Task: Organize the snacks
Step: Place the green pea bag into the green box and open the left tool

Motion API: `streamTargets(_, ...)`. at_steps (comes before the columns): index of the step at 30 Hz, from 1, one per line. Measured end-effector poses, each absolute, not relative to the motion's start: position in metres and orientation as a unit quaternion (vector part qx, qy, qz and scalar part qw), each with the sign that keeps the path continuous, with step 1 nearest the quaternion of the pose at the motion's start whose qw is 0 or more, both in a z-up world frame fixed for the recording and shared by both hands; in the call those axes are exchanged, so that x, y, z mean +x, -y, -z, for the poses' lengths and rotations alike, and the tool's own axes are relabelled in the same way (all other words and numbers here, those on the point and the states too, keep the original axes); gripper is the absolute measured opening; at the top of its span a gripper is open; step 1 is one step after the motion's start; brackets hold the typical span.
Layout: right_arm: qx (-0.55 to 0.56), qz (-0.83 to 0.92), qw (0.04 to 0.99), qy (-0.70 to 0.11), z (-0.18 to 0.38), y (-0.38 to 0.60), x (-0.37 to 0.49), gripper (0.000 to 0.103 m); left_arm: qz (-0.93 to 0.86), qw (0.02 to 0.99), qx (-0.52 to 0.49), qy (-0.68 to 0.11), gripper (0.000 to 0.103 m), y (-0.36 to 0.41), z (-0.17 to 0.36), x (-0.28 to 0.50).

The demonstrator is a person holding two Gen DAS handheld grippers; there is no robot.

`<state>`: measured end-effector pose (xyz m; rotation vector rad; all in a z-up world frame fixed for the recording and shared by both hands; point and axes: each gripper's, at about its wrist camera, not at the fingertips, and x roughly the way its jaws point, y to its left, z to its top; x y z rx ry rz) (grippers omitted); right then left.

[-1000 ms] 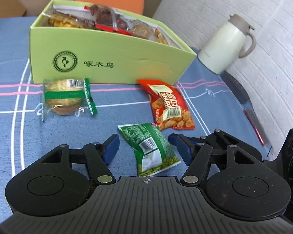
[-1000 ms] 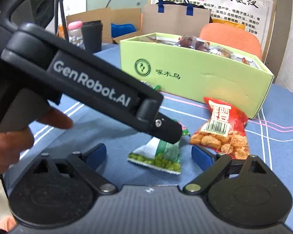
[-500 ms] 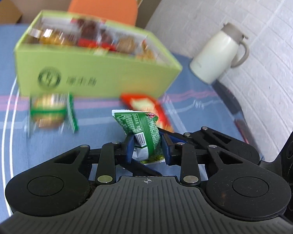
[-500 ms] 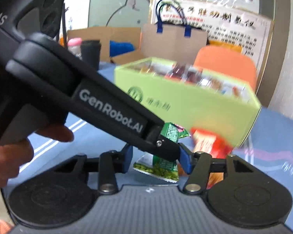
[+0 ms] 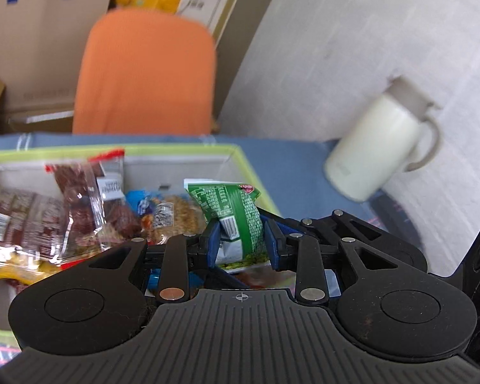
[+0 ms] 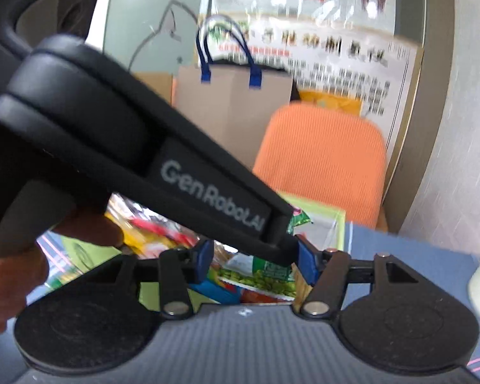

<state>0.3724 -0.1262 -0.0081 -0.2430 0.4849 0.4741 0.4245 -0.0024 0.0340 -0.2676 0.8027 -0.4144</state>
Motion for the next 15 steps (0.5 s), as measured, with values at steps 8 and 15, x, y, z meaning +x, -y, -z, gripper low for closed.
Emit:
streamTargets(8,-0.063,-0.248,0.943,-0.215,0.01,0.141,0.371,0.093,0.207,0.915,-0.082,-0.335,0.049,0.016,-0.032,0.41)
streamTargets(15,-0.035,-0.223,0.961,-0.159,-0.006,0.168,0.343,0.093,0.163,0.953,-0.048,-0.252,0.066,0.024,-0.062,0.369)
